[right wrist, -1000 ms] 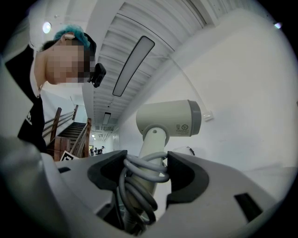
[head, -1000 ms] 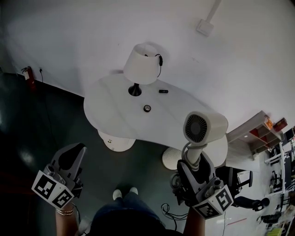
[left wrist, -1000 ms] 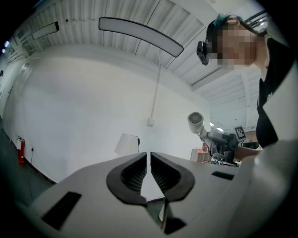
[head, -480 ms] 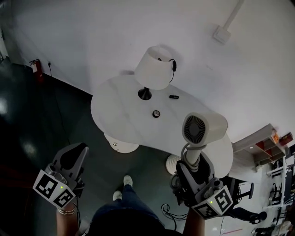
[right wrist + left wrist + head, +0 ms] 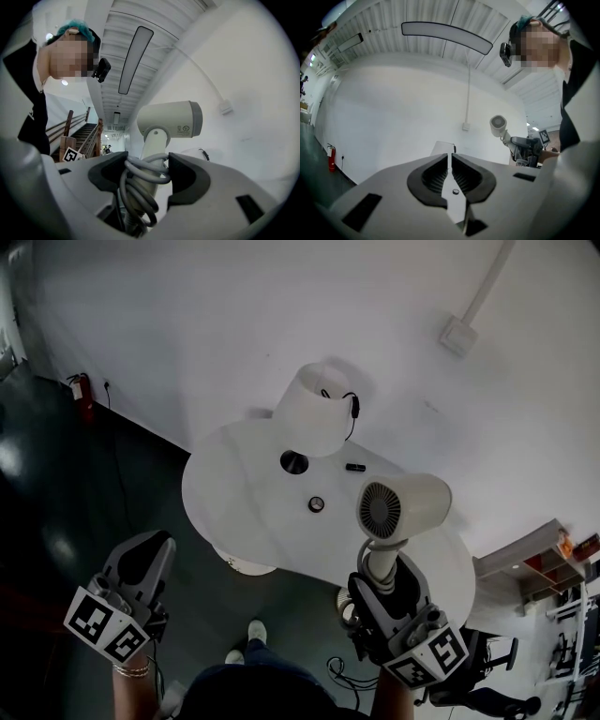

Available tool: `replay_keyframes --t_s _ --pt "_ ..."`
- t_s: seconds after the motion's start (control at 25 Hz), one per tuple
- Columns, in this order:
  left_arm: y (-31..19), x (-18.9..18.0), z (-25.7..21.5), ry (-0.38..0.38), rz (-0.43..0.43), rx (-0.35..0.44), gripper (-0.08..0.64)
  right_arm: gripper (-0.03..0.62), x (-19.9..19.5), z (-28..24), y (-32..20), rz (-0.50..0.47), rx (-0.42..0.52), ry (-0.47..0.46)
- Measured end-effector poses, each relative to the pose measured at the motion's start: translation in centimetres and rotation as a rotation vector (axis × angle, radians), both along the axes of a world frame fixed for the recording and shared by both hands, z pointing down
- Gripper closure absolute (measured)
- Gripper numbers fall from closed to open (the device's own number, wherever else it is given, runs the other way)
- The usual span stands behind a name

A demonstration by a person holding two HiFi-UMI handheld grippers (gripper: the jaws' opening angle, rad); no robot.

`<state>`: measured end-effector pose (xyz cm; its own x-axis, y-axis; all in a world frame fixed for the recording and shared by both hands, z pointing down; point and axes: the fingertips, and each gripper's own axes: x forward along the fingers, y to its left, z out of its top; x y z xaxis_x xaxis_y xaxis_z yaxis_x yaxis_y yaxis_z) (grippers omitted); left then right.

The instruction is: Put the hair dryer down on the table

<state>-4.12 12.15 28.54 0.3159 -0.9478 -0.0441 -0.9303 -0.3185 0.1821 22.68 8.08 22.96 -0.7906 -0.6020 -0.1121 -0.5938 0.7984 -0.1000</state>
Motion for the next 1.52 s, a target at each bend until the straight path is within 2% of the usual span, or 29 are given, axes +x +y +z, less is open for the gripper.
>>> replay_keyframes --t_s 0.12,0.48,0.92,1.52 --pt "-1.6 0.4 -0.7 -0.004 -0.01 0.006 0.522 0.307 0.3 -0.7 -1.8 -0.02 0.03 -0.008" --pt "-4.4 1.1 -0.9 -0.006 -0.056 0.002 0.522 0.307 1.3 -0.9 -5.4 -0.049 0.039 0.01" --pt "-6.4 2.7 -0.1 -0.009 -0.085 -0.025 0.522 0.307 2.0 0.2 -8.5 -0.089 0.015 0.01" --pt "-7.1 1.4 1.0 -0.013 -0.139 -0.077 0.522 0.307 -0.6 2.1 -9.9 -0.172 -0.017 0.017"
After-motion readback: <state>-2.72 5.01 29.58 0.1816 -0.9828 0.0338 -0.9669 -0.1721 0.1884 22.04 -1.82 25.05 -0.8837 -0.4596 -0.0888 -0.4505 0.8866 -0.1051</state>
